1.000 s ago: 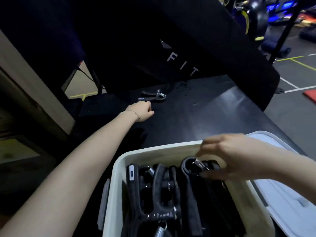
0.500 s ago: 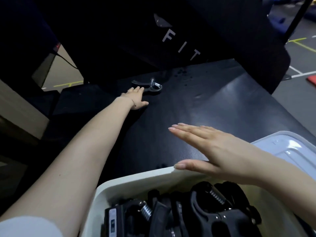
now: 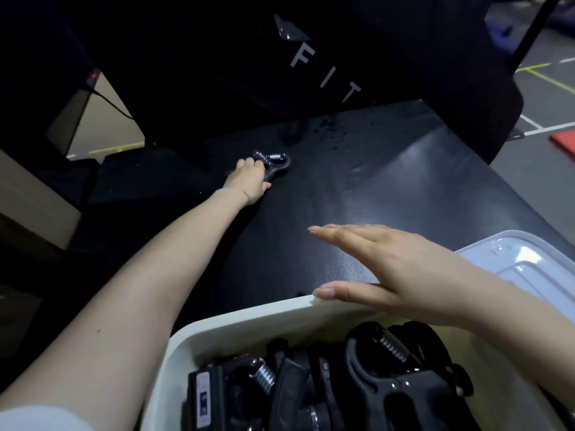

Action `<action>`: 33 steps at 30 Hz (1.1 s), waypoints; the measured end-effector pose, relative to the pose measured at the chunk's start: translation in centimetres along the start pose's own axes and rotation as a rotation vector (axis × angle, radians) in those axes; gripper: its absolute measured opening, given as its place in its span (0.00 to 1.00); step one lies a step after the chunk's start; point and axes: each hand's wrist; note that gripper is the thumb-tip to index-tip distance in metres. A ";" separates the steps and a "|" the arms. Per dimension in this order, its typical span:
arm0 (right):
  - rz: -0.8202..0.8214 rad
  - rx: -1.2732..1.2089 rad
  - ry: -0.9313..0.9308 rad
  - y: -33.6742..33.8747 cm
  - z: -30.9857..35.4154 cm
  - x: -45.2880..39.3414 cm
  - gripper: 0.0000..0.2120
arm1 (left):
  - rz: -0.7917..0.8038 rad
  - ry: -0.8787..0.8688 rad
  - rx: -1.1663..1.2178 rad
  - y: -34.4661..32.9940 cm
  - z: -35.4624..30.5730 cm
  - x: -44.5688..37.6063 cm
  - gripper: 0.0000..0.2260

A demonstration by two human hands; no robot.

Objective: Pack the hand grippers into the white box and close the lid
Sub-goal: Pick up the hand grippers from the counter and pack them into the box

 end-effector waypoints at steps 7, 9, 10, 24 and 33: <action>-0.101 0.094 0.036 0.2 0.8 0.5 0.41 | 0.147 0.012 0.112 3.4 -0.9 5.4 0.17; -0.124 0.134 0.040 0.4 1.2 0.6 0.40 | 0.136 -0.015 0.144 4.9 -1.2 7.5 0.16; -0.142 0.165 0.052 0.5 1.3 0.7 0.39 | 0.118 -0.029 0.160 5.8 -1.3 8.7 0.15; -0.568 0.206 0.010 2.9 2.9 6.2 0.41 | -0.084 -0.239 1.013 20.9 -4.8 24.3 0.12; -0.800 0.112 0.203 3.7 5.9 8.8 0.38 | 0.048 -0.180 1.499 21.3 -7.9 30.8 0.12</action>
Point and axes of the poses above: each hand's wrist, its own x-axis away from the middle knuckle, its own y-axis out of the back of the hand, z = x × y, and after that the axes turned 10 degrees about -x, right-handed
